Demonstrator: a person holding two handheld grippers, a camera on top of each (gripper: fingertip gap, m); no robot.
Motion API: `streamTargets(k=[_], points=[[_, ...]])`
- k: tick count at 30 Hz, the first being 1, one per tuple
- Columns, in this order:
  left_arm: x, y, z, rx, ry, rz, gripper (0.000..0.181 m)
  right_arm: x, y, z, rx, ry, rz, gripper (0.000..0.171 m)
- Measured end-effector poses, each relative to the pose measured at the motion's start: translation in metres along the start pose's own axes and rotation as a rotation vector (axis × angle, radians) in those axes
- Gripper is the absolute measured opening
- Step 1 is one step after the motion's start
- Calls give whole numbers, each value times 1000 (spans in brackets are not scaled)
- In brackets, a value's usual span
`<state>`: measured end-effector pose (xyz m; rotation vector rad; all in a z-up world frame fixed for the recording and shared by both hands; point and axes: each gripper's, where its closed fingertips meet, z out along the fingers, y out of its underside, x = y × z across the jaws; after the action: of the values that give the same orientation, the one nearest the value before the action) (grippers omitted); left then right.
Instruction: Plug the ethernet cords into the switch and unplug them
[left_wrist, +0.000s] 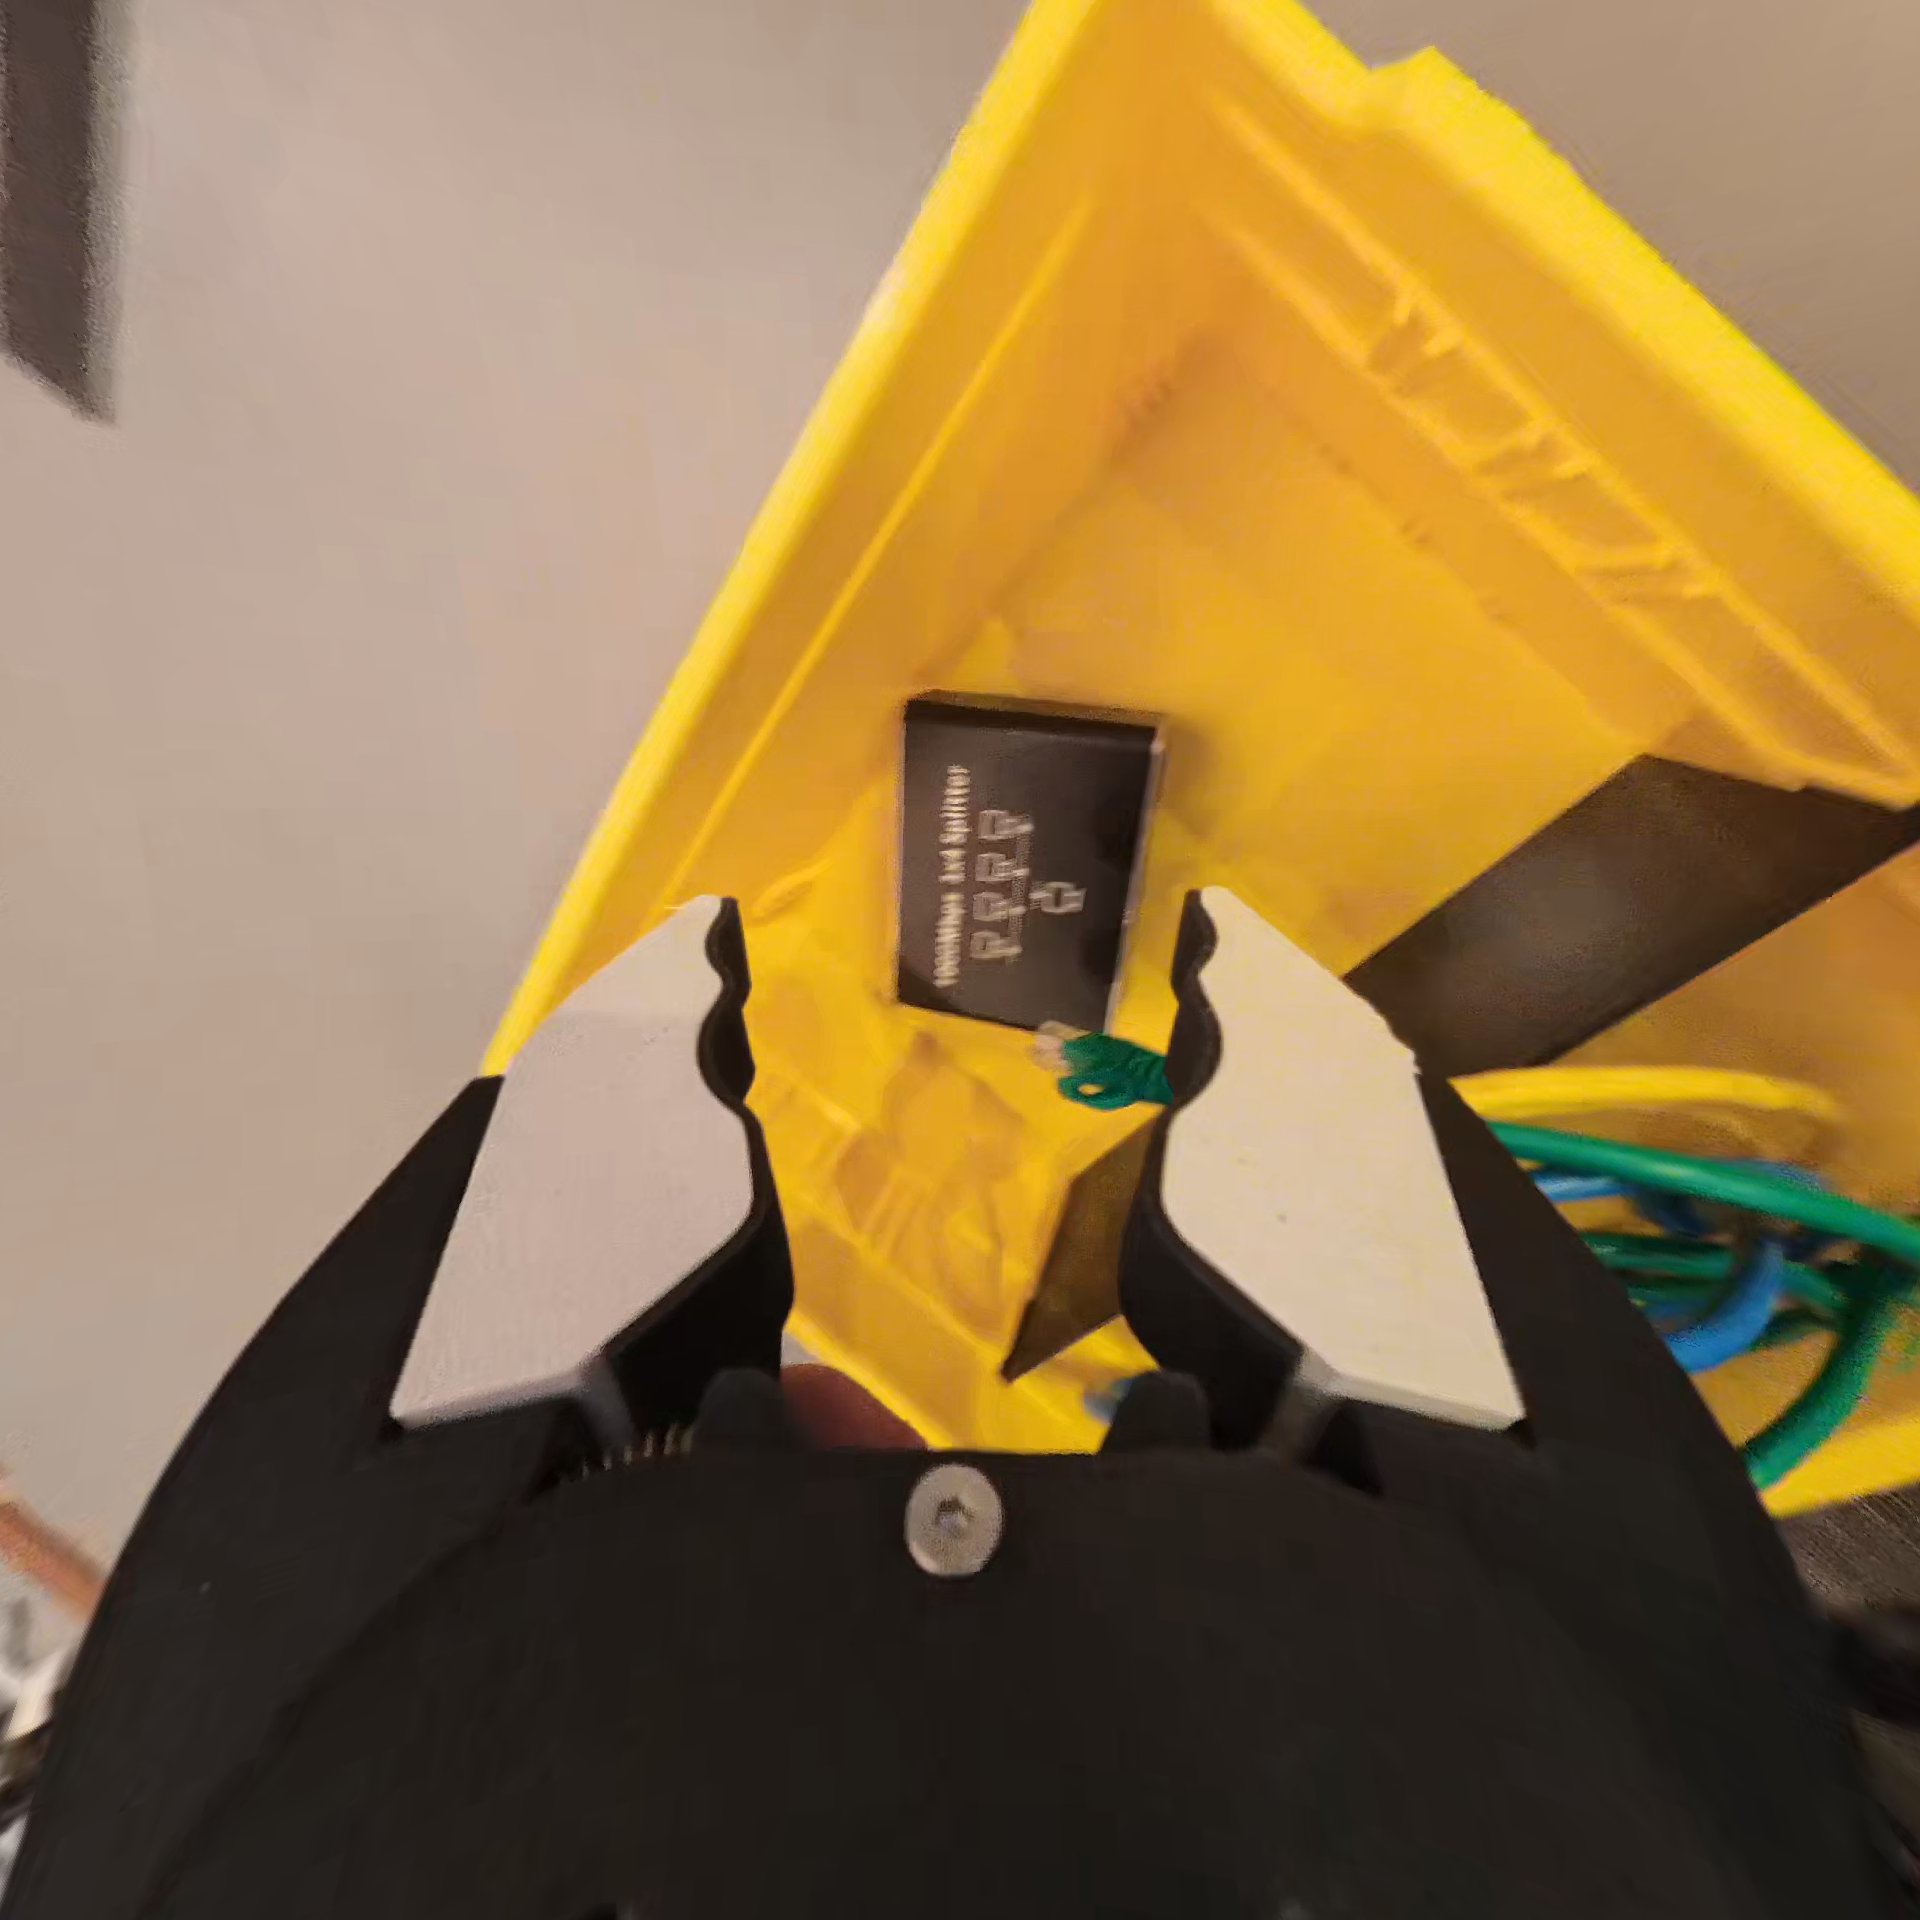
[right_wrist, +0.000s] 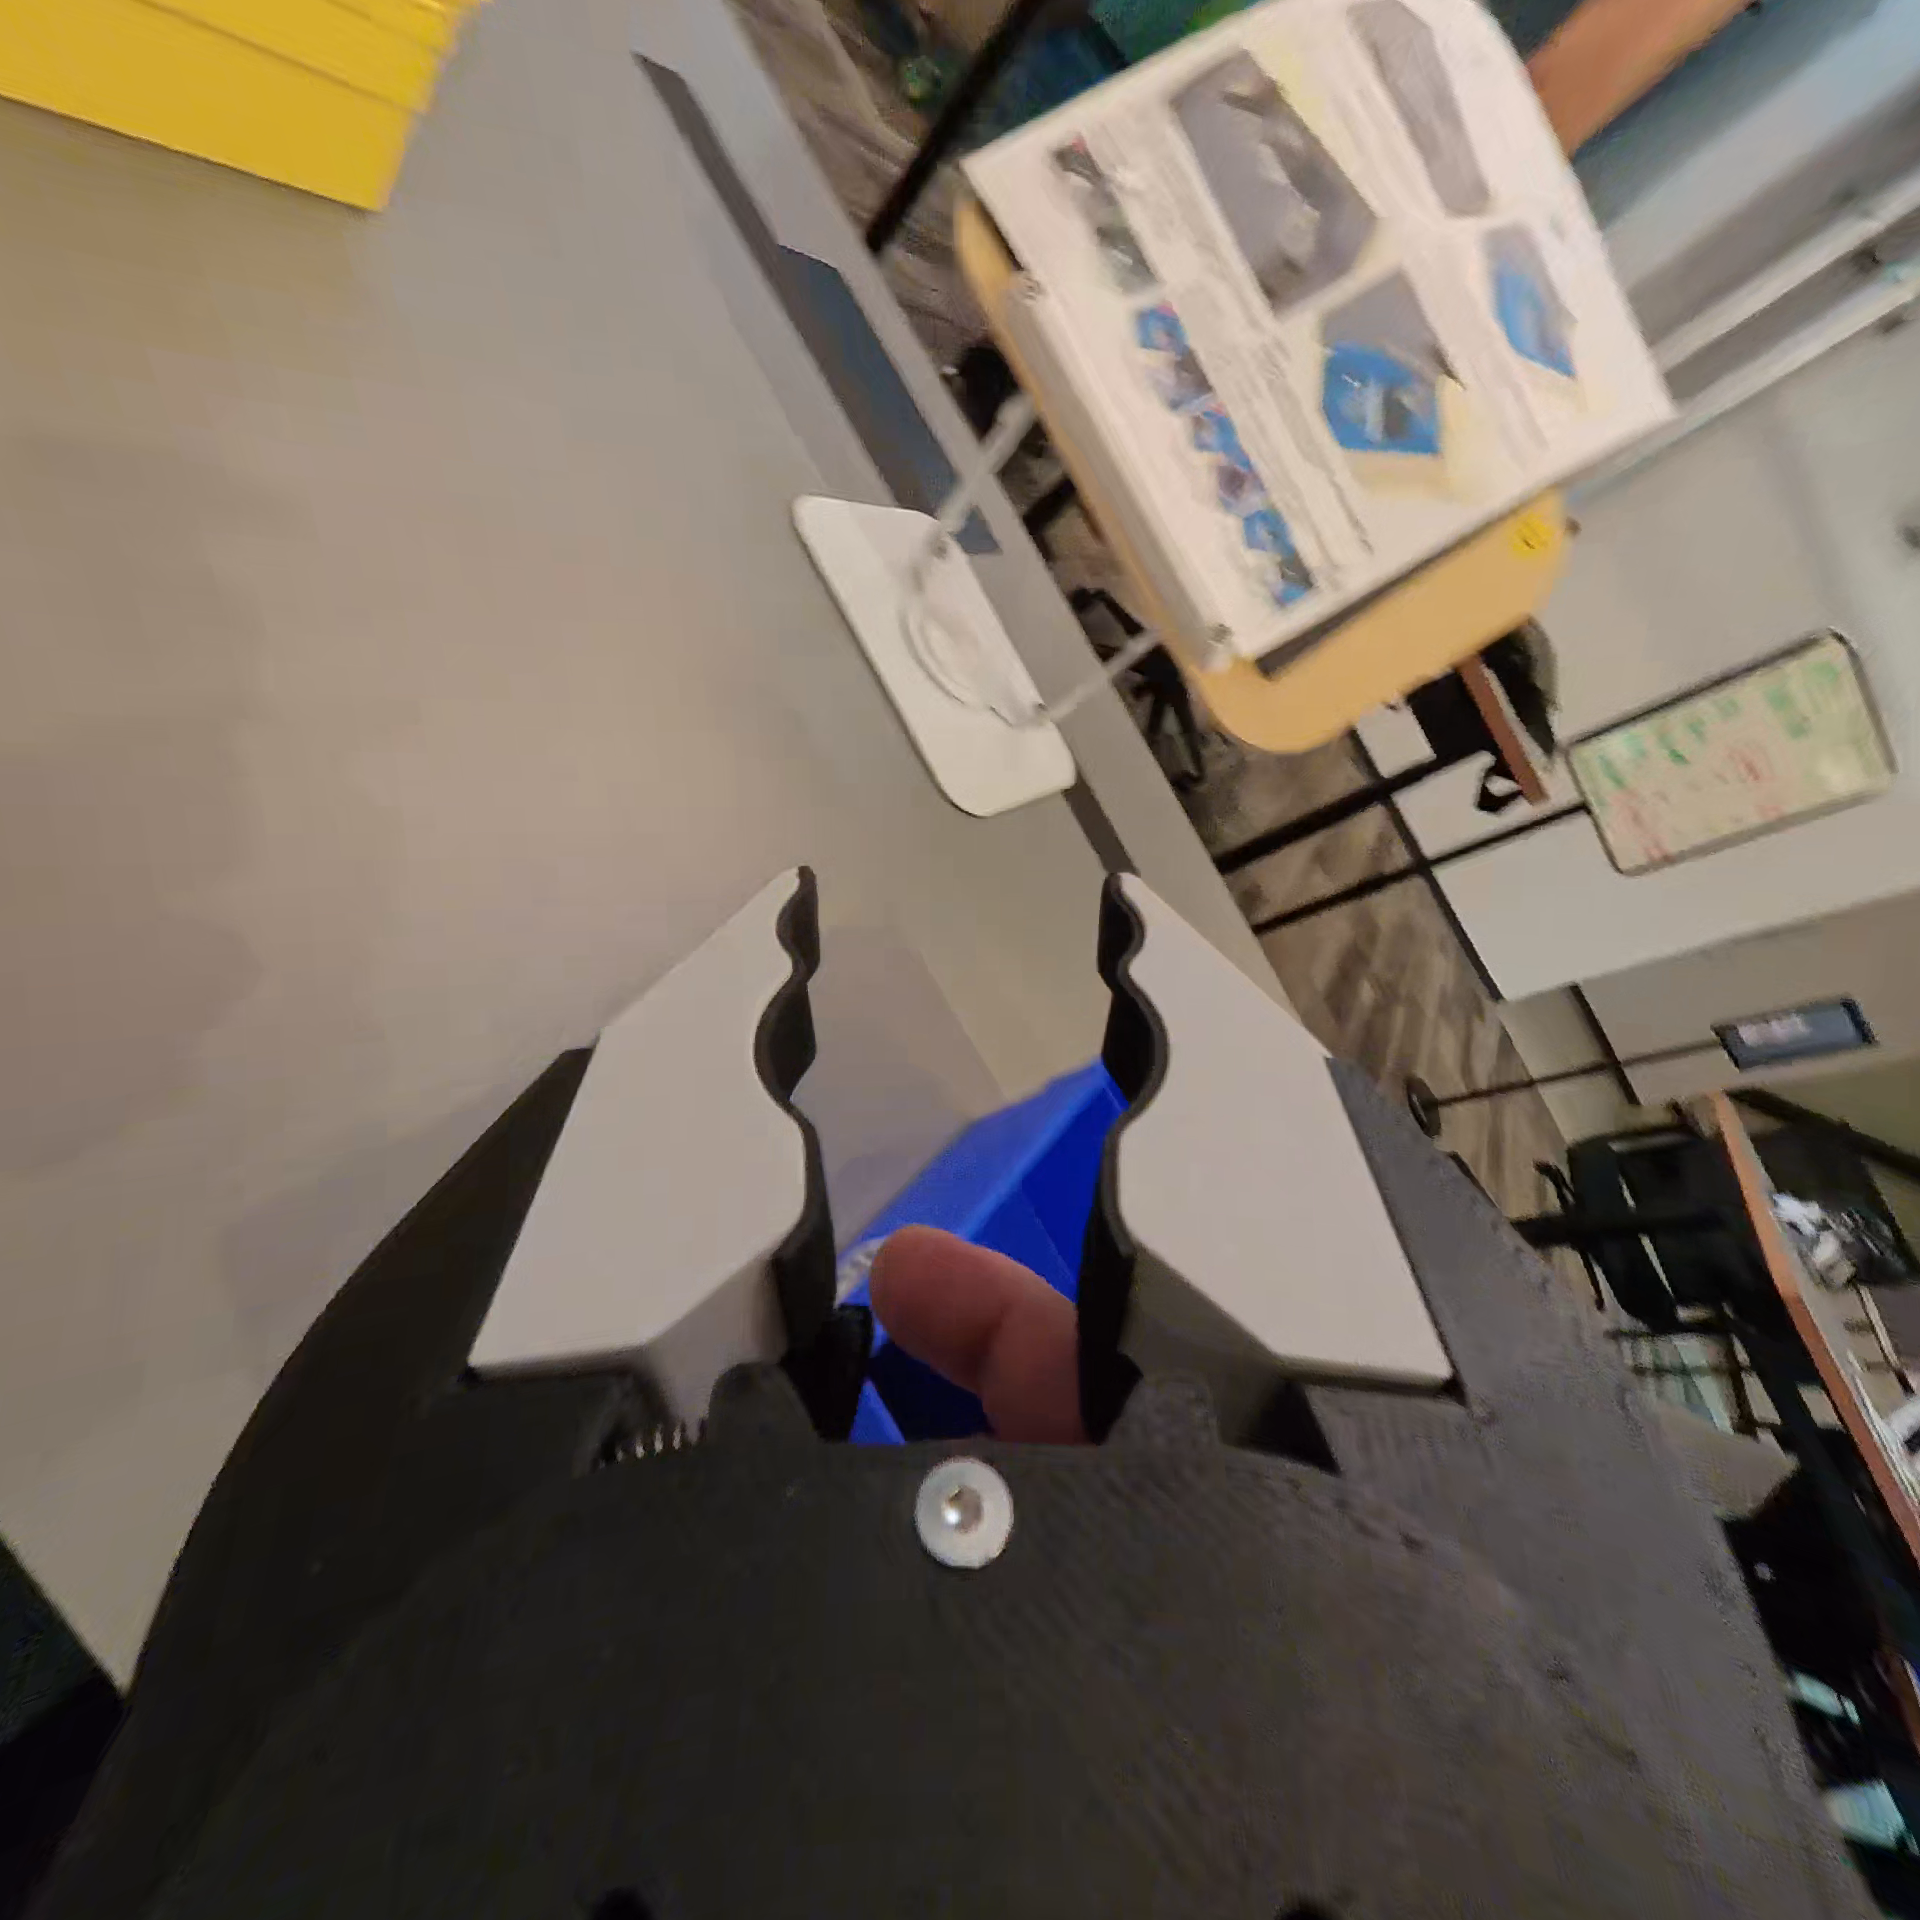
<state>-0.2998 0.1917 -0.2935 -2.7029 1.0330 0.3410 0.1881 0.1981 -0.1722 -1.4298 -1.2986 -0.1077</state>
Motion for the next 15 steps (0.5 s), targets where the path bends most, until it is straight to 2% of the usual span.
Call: streamTargets(k=[6,9,12,15], points=[[7,0,40,-104,113,-47,79,-66,-27,20,58,-134,-42,52],[16,6,51,-149,177,-33,76,-83,-30,26,67,-174,-41,52],[24,17,70,-235,195,14,84,-94,-27,31,63,-197,-52,52],[21,11,79,-221,174,-14,75,-103,-27,34,68,-217,-51,52]])
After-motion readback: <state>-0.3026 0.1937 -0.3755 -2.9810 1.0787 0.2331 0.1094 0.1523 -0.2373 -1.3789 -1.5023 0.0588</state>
